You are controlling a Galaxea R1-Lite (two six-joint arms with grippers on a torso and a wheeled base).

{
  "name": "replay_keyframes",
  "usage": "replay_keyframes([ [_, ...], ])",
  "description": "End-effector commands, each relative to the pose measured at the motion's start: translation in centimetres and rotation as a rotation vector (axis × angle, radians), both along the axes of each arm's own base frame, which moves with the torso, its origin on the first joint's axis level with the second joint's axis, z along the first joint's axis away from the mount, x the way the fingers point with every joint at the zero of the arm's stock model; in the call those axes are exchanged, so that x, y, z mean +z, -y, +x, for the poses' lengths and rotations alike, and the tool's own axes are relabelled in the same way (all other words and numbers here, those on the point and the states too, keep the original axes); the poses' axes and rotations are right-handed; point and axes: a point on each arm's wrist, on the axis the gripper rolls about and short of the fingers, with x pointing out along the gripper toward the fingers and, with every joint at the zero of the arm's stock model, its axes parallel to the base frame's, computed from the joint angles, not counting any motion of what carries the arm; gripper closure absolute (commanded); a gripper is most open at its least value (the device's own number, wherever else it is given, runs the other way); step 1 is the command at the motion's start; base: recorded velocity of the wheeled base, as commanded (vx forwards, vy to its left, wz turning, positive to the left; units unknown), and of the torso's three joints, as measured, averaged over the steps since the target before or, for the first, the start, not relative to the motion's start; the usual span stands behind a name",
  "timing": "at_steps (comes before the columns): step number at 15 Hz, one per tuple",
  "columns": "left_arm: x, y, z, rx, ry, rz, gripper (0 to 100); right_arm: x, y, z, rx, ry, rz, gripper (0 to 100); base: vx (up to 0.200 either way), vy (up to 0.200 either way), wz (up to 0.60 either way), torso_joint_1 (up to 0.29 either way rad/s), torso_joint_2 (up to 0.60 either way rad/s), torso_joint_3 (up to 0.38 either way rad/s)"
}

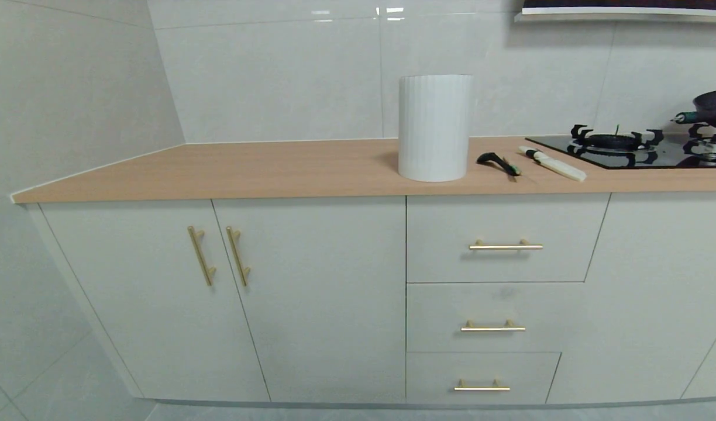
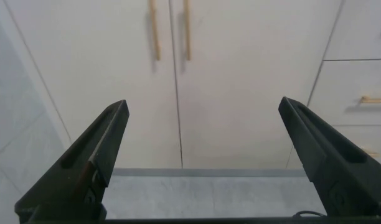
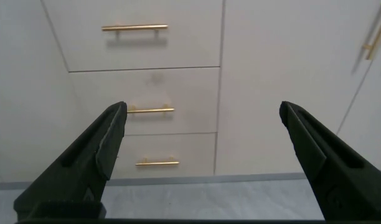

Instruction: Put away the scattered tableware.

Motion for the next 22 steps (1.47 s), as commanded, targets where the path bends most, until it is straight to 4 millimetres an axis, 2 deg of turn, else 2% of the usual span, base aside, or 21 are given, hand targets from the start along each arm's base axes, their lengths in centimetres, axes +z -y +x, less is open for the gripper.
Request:
replay_keyframes([
  [1,0.0,0.0,0.0,0.001,0.0,0.0,0,0.0,0.0,0.01,0.0,-0.002,-0.001,0,0.0,0.0,0.0,0.0,0.0,0.0],
  [5,0.0,0.0,0.0,0.001,0.0,-0.001,0,0.0,0.0,0.01,0.0,-0.002,-0.001,0,0.0,0.0,0.0,0.0,0.0,0.0],
  [8,0.0,0.0,0.0,0.001,0.0,-0.001,0,0.0,0.0,0.01,0.0,-0.002,-0.001,0,0.2,0.0,0.0,-0.002,0.0,0.005],
  [22,0.0,0.0,0.0,0.001,0.0,-0.001,0,0.01,-0.01,0.0,0.006,-0.001,-0.033,0,0.0,0.0,0.0,0.0,0.0,0.0],
])
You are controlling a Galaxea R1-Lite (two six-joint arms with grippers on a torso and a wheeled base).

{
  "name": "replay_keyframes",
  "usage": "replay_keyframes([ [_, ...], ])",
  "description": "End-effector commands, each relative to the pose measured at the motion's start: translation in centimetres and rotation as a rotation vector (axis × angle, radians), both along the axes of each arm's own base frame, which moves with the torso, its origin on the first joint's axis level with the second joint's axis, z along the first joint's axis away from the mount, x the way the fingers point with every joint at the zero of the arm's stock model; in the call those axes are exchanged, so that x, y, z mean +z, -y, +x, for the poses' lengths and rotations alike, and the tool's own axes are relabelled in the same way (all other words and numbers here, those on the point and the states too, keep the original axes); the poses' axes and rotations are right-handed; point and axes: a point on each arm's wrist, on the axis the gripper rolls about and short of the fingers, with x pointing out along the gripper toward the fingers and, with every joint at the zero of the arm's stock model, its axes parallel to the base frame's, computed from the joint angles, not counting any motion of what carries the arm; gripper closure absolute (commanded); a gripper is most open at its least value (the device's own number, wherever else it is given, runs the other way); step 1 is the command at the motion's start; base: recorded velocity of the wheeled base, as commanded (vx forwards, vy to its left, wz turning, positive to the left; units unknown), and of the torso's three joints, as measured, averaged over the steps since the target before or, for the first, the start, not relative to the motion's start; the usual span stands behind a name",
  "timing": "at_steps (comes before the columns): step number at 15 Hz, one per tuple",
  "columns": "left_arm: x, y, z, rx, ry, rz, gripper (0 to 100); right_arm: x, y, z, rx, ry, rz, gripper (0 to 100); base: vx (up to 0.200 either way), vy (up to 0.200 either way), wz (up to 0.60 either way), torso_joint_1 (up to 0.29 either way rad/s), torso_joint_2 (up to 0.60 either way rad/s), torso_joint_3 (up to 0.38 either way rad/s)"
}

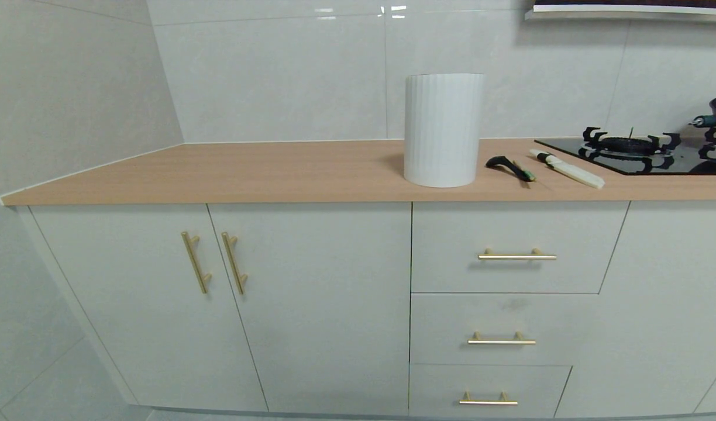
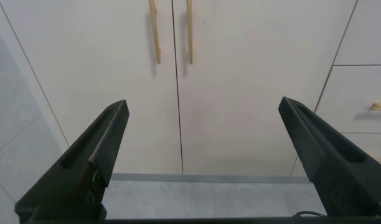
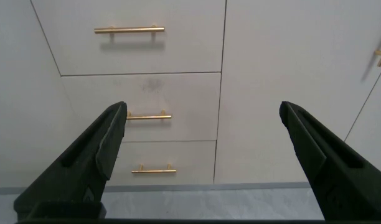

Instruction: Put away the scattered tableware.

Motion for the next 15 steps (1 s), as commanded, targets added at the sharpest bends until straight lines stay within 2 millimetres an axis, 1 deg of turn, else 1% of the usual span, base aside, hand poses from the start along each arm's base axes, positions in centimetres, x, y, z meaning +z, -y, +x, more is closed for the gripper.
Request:
replay_keyframes([
  [1,0.0,0.0,0.0,0.0,0.0,0.001,0,0.1,0.0,0.0,0.001,-0.001,-0.008,0,0.0,0.0,0.0,0.0,0.0,0.0],
  [3,0.0,0.0,0.0,0.0,0.0,0.001,0,0.1,0.0,0.0,0.007,0.0,-0.008,0,0.0,0.0,0.0,0.0,0.0,0.0],
  [4,0.0,0.0,0.0,0.0,0.0,0.001,0,2.1,-0.1,-0.4,0.058,0.056,0.004,0,0.0,0.0,0.0,0.0,0.0,0.0],
  [5,0.0,0.0,0.0,0.0,0.0,0.001,0,5.0,-0.2,-0.8,0.115,0.096,0.066,0,0.0,0.0,0.0,0.0,0.0,0.0],
  [6,0.0,0.0,0.0,0.0,0.0,-0.001,0,6.5,-0.2,-0.5,0.159,0.066,0.096,0,0.0,0.0,0.0,0.0,0.0,0.0],
  [7,0.0,0.0,0.0,0.0,0.0,0.001,0,6.8,-0.3,0.6,0.194,-0.018,0.077,0,0.0,0.0,0.0,0.0,0.0,0.0],
  [9,0.0,0.0,0.0,0.0,0.0,0.001,0,6.9,-0.6,3.4,0.264,-0.214,0.058,0,0.0,0.0,0.0,0.0,0.0,0.0],
  [11,0.0,0.0,0.0,0.0,0.0,0.001,0,6.7,-0.8,6.8,0.281,-0.421,0.072,0,0.0,0.0,0.0,0.0,0.0,0.0],
  [13,0.0,0.0,0.0,0.0,0.0,0.001,0,6.9,-1.0,9.0,0.301,-0.517,0.072,0,0.0,0.0,0.0,0.0,0.0,0.0],
  [15,0.0,0.0,0.0,0.0,0.0,-0.001,0,6.5,-2.1,13.7,0.355,-0.638,0.059,0,0.0,0.0,0.0,0.0,0.0,0.0],
])
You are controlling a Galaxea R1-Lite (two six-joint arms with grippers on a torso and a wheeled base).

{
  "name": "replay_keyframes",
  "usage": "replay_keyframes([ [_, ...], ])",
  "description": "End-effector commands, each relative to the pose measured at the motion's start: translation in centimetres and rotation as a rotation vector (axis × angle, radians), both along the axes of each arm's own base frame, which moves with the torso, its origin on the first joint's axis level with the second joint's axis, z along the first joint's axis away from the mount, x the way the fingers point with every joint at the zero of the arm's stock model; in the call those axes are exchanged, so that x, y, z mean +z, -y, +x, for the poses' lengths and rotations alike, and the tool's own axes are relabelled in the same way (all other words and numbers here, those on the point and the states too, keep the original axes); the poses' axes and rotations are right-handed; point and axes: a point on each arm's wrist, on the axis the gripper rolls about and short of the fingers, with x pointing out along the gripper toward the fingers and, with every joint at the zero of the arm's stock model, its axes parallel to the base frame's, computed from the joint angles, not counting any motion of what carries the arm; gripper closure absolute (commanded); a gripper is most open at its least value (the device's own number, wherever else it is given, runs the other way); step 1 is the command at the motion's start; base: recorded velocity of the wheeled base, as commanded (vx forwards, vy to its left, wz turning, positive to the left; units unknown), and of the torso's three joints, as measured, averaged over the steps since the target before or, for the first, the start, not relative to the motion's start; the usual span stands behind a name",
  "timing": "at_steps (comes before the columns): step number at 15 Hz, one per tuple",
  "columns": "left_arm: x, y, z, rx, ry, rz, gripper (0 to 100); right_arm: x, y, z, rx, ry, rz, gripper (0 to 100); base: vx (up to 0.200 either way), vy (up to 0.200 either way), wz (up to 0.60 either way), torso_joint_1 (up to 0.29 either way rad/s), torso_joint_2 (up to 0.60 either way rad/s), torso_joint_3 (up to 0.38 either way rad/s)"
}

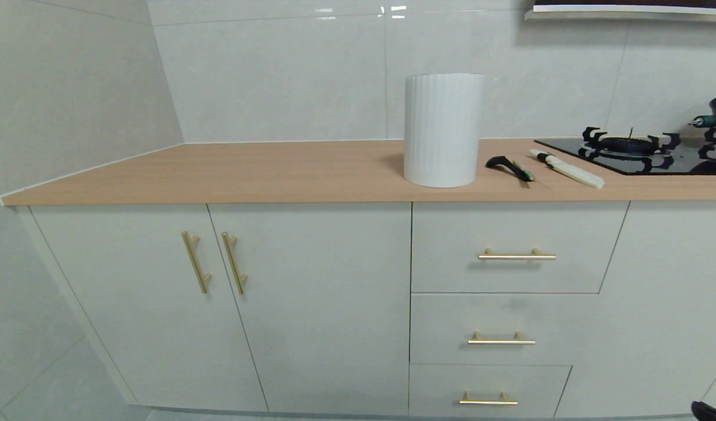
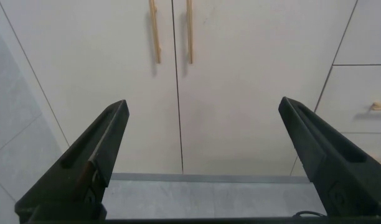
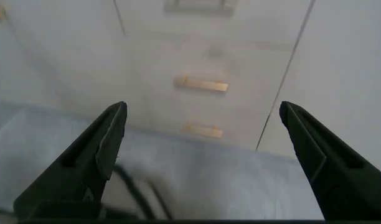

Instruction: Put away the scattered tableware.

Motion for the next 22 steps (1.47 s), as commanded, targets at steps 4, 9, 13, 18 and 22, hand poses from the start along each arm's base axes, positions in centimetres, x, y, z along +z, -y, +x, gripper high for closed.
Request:
replay_keyframes([
  [4,0.0,0.0,0.0,0.0,0.001,0.0,0,-4.3,-2.5,14.2,0.077,-0.381,-0.042,0,0.0,0.0,0.0,0.0,0.0,0.0],
  [9,0.0,0.0,0.0,0.0,0.001,0.0,0,-11.0,-3.4,21.0,0.032,-0.414,-0.072,0,0.0,0.0,0.0,0.0,0.0,0.0],
  [13,0.0,0.0,0.0,0.0,0.001,0.0,0,-15.6,-3.8,24.5,-0.032,-0.413,-0.113,0,0.0,0.0,0.0,0.0,0.0,0.0],
  [18,0.0,0.0,0.0,0.0,0.001,0.0,0,-19.1,-4.1,27.0,-0.075,-0.356,-0.054,0,0.0,0.0,0.0,0.0,0.0,0.0],
  [22,0.0,0.0,0.0,0.0,0.001,0.0,0,-20.3,-4.3,28.3,-0.091,-0.318,-0.053,0,0.0,0.0,0.0,0.0,0.0,0.0],
])
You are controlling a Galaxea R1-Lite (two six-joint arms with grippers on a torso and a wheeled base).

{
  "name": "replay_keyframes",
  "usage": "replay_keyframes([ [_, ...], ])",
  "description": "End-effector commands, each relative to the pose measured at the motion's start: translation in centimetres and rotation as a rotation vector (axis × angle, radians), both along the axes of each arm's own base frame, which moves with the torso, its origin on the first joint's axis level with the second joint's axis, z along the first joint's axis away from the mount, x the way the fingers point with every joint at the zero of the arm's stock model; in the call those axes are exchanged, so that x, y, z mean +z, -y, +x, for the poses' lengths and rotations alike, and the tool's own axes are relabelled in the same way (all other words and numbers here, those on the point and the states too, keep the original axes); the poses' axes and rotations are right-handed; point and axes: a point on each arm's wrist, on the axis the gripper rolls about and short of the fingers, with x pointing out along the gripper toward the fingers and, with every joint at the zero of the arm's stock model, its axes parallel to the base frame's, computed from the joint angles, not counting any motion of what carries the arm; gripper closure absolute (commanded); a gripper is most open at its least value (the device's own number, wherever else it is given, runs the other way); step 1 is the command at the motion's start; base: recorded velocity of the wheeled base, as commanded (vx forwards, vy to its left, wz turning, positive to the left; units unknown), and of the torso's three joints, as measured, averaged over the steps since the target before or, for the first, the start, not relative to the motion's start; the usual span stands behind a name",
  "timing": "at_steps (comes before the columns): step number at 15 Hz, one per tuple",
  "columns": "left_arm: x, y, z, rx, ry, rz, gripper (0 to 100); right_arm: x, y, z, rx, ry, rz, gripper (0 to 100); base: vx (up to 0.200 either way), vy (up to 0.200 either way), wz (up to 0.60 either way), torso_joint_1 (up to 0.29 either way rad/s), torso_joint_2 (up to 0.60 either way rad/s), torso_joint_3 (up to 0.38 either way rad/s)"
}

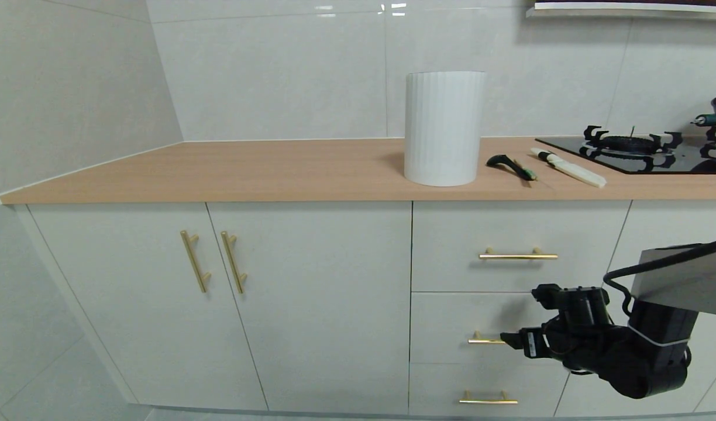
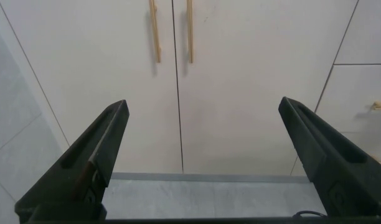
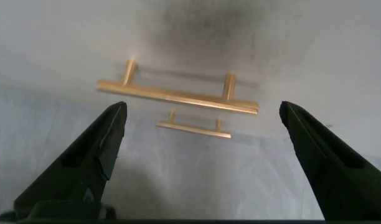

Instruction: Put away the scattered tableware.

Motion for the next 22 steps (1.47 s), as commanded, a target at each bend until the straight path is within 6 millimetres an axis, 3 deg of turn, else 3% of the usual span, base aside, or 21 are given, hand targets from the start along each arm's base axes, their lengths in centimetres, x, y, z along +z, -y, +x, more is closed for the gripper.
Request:
replay_keyframes([
  [1,0.0,0.0,0.0,0.0,0.001,0.0,0,-1.5,0.0,0.3,-0.005,-0.029,-0.005,0,0.0,0.0,0.0,0.0,0.0,0.0],
  [10,0.0,0.0,0.0,0.0,0.001,-0.001,0,-2.6,-0.4,1.7,-0.084,-0.008,-0.026,0,0.0,0.0,0.0,0.0,0.0,0.0],
  [22,0.0,0.0,0.0,0.0,0.001,-0.001,0,-3.4,-0.9,1.7,-0.116,-0.053,-0.074,0,0.0,0.0,0.0,0.0,0.0,0.0],
])
